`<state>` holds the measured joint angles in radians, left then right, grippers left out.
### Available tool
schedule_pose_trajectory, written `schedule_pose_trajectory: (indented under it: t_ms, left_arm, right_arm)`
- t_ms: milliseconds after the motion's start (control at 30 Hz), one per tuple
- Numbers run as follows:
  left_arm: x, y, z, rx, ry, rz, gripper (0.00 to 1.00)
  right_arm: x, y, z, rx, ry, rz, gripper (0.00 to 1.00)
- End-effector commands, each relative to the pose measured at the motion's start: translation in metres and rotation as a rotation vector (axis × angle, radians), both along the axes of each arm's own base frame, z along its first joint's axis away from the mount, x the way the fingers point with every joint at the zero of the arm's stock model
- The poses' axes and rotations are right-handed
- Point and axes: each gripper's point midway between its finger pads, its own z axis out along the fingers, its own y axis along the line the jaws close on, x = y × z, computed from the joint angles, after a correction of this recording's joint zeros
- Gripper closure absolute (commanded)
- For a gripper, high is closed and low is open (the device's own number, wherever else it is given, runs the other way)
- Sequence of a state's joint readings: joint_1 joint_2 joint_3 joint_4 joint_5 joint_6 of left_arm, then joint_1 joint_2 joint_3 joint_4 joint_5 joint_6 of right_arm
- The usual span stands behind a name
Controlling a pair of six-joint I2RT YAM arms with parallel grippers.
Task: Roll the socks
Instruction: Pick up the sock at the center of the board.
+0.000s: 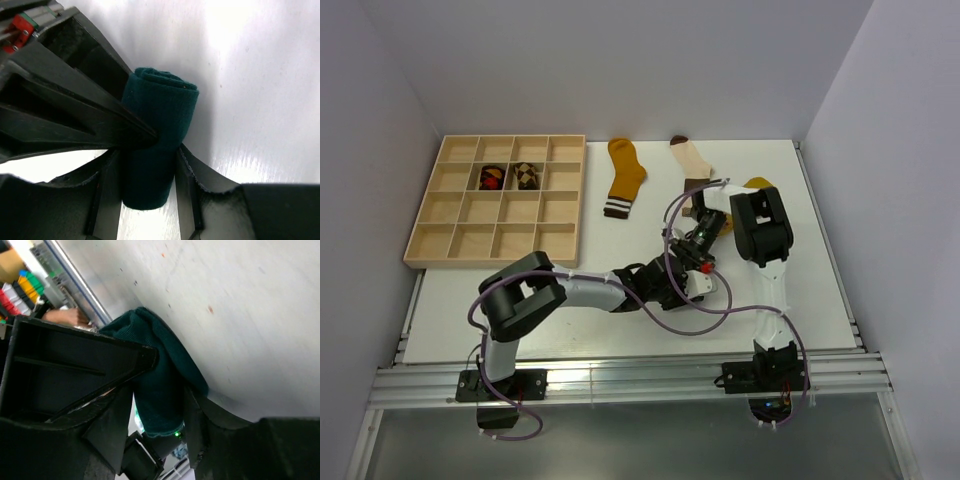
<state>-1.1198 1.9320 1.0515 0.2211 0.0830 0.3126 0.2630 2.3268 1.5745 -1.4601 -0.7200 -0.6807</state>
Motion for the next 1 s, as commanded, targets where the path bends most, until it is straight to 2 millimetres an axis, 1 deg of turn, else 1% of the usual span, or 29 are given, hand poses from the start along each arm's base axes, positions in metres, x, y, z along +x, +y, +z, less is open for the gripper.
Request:
schedule_pose_trajectory:
  t_ms: [0, 33, 67, 100, 133, 167, 200, 233, 267, 300, 333, 367, 400, 433, 500, 533, 567, 600, 633, 700, 733, 800, 833, 900, 933, 967]
  left_arm:
    - [-0.051, 0.030, -0.067, 0.198, 0.259, -0.073, 0.95]
    - [-0.052, 0.025, -0.063, 0.182, 0.271, -0.079, 0.96]
    - [-0.052, 0.027, -0.067, 0.196, 0.295, -0.078, 0.96]
    - [-0.053, 0.025, -0.066, 0.188, 0.307, -0.081, 0.98]
    - [-0.053, 0.025, -0.065, 0.183, 0.312, -0.077, 1.00]
    - [-0.052, 0.025, -0.064, 0.177, 0.322, -0.075, 1.00]
    - [-0.056, 0.030, -0.066, 0.195, 0.355, -0.072, 1.00]
    - [-0.053, 0.028, -0.064, 0.187, 0.370, -0.070, 1.00]
    - [-0.054, 0.030, -0.064, 0.190, 0.397, -0.060, 1.00]
    - [-0.059, 0.028, -0.062, 0.184, 0.432, -0.077, 1.00]
    - [-0.056, 0.022, -0.056, 0.166, 0.446, -0.080, 1.00]
    - [-0.053, 0.023, -0.059, 0.172, 0.472, -0.066, 1.00]
    - [-0.053, 0.024, -0.058, 0.175, 0.505, -0.054, 1.00]
    - [-0.052, 0.018, -0.053, 0.156, 0.528, -0.062, 1.00]
    - [-0.044, 0.016, -0.046, 0.131, 0.577, -0.024, 1.00]
    - [-0.034, 0.015, -0.039, 0.104, 0.582, -0.006, 1.00]
    - [-0.029, 0.015, -0.035, 0.090, 0.583, 0.010, 1.00]
    - [-0.024, 0.014, -0.029, 0.072, 0.571, 0.021, 1.00]
    - [-0.015, 0.012, -0.015, 0.035, 0.560, 0.038, 1.00]
    - [-0.004, 0.012, -0.001, 0.001, 0.541, 0.057, 1.00]
    - [0.006, 0.012, 0.014, -0.037, 0.523, 0.071, 1.00]
    - [0.017, 0.013, 0.032, -0.082, 0.509, 0.088, 1.00]
    - [0.029, 0.017, 0.050, -0.124, 0.495, 0.107, 1.00]
    - [0.041, 0.021, 0.073, -0.184, 0.505, 0.141, 1.00]
    - [0.055, 0.029, 0.095, -0.232, 0.481, 0.165, 1.00]
    - [0.062, 0.033, 0.108, -0.267, 0.477, 0.184, 1.00]
  right_arm:
    - [0.041, 0.005, 0.004, 0.080, -0.239, -0.050, 0.47]
    - [0.047, 0.004, 0.010, 0.092, -0.260, -0.068, 0.47]
    - [0.050, 0.002, 0.019, 0.109, -0.263, -0.096, 0.47]
    - [0.059, 0.000, 0.032, 0.120, -0.307, -0.116, 0.47]
    - [0.067, -0.008, 0.039, 0.124, -0.327, -0.161, 0.47]
    - [0.073, -0.012, 0.047, 0.135, -0.351, -0.190, 0.47]
    - [0.081, -0.015, 0.061, 0.148, -0.385, -0.226, 0.47]
    - [0.084, -0.019, 0.069, 0.161, -0.400, -0.254, 0.47]
    - [0.091, -0.030, 0.076, 0.171, -0.420, -0.294, 0.47]
    - [0.094, -0.032, 0.089, 0.198, -0.446, -0.316, 0.47]
    - [0.094, -0.037, 0.095, 0.207, -0.453, -0.326, 0.48]
    - [0.093, -0.048, 0.103, 0.208, -0.454, -0.359, 0.48]
    - [0.094, -0.050, 0.110, 0.224, -0.475, -0.360, 0.48]
    - [0.093, -0.053, 0.120, 0.239, -0.499, -0.369, 0.48]
    - [0.092, -0.060, 0.131, 0.245, -0.535, -0.384, 0.49]
    - [0.091, -0.063, 0.139, 0.244, -0.572, -0.385, 0.49]
    - [0.093, -0.066, 0.143, 0.238, -0.594, -0.391, 0.49]
    - [0.094, -0.072, 0.146, 0.229, -0.614, -0.405, 0.49]
    - [0.097, -0.075, 0.151, 0.221, -0.648, -0.411, 0.49]
    - [0.100, -0.082, 0.155, 0.214, -0.671, -0.426, 0.49]
    - [0.097, -0.083, 0.158, 0.215, -0.665, -0.428, 0.49]
    - [0.099, -0.085, 0.164, 0.233, -0.683, -0.426, 0.49]
    - [0.098, -0.087, 0.166, 0.234, -0.676, -0.431, 0.49]
    - [0.099, -0.088, 0.170, 0.232, -0.696, -0.430, 0.49]
    - [0.099, -0.090, 0.172, 0.229, -0.706, -0.433, 0.49]
    - [0.100, -0.090, 0.174, 0.231, -0.714, -0.434, 0.49]
